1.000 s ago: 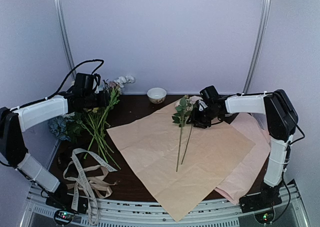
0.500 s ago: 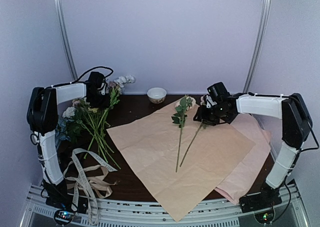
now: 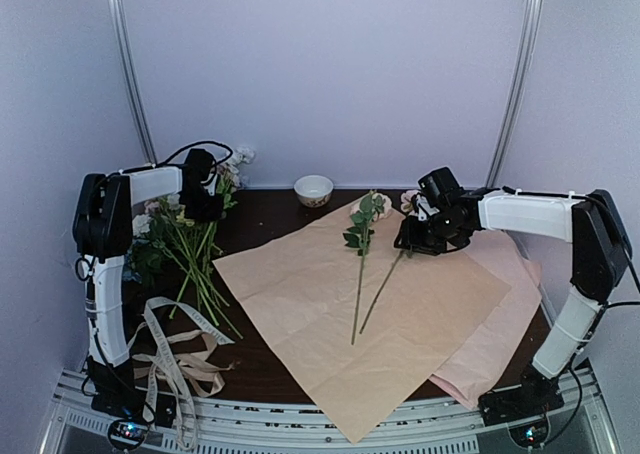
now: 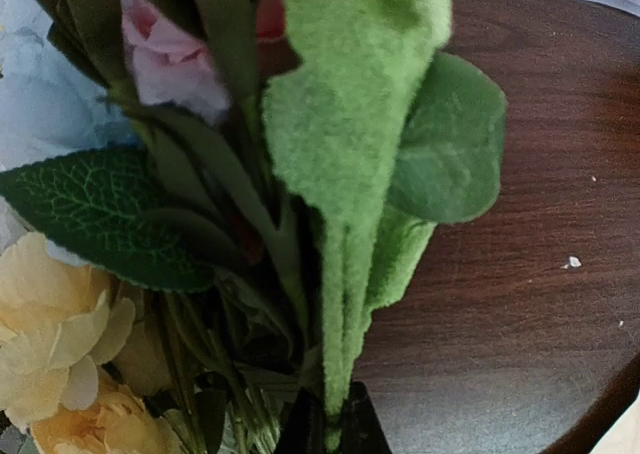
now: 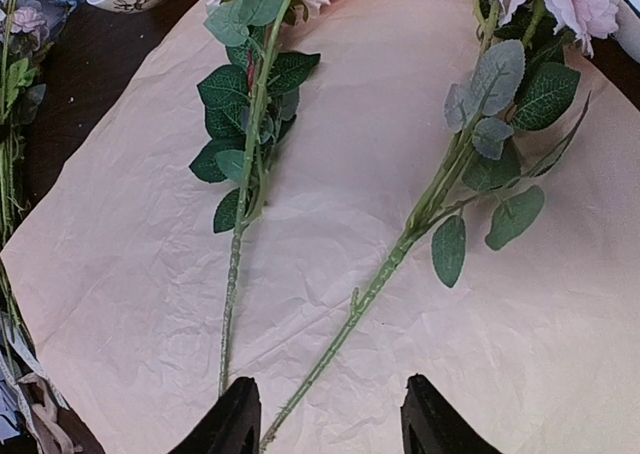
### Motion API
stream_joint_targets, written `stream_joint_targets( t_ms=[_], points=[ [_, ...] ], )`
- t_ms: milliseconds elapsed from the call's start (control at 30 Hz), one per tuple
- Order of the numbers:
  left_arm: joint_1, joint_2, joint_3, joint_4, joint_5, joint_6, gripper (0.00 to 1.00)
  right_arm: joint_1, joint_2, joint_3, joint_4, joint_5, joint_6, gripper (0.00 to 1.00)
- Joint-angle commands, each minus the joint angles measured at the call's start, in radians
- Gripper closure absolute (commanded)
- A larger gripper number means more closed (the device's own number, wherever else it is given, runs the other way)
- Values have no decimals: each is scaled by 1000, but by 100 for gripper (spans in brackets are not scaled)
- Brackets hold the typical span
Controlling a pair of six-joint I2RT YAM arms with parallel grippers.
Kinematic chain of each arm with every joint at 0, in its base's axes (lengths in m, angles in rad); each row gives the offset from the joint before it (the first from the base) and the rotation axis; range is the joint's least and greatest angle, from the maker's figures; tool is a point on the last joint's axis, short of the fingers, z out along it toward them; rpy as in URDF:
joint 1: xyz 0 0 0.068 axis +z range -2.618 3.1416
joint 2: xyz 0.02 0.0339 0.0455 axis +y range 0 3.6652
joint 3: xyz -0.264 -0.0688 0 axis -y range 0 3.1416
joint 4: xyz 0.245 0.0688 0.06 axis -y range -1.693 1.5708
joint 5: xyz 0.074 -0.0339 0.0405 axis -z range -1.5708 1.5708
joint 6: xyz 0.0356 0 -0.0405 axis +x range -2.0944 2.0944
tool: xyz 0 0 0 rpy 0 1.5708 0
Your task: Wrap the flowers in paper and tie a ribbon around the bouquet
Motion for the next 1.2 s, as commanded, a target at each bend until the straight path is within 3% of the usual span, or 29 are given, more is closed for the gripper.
stream_joint_targets(
  t_ms=[0, 233, 333, 433, 800, 967, 1167],
  points=[
    [8, -56, -13, 14, -27, -13, 97, -1, -29, -6, -14, 28, -19, 52],
    [9, -187, -114, 93, -116, -2, 100, -1, -24, 5, -28, 21, -24, 52],
    [8, -241, -138, 124, -123, 36, 93, -2, -32, 3, -29, 25, -28, 52],
    [10, -268, -144, 132, -139, 60, 93, -1, -34, 6, -31, 21, -28, 52],
    [40, -222, -131, 114, -68, 65, 84, -1, -58, -10, -32, 26, -31, 51],
    [51, -214, -175, 127, -43, 70, 70, -1, -62, -22, -27, 27, -32, 51],
    [67, -206, -220, 137, -32, 70, 75, -1, -68, -32, -21, 27, -32, 51]
  ],
)
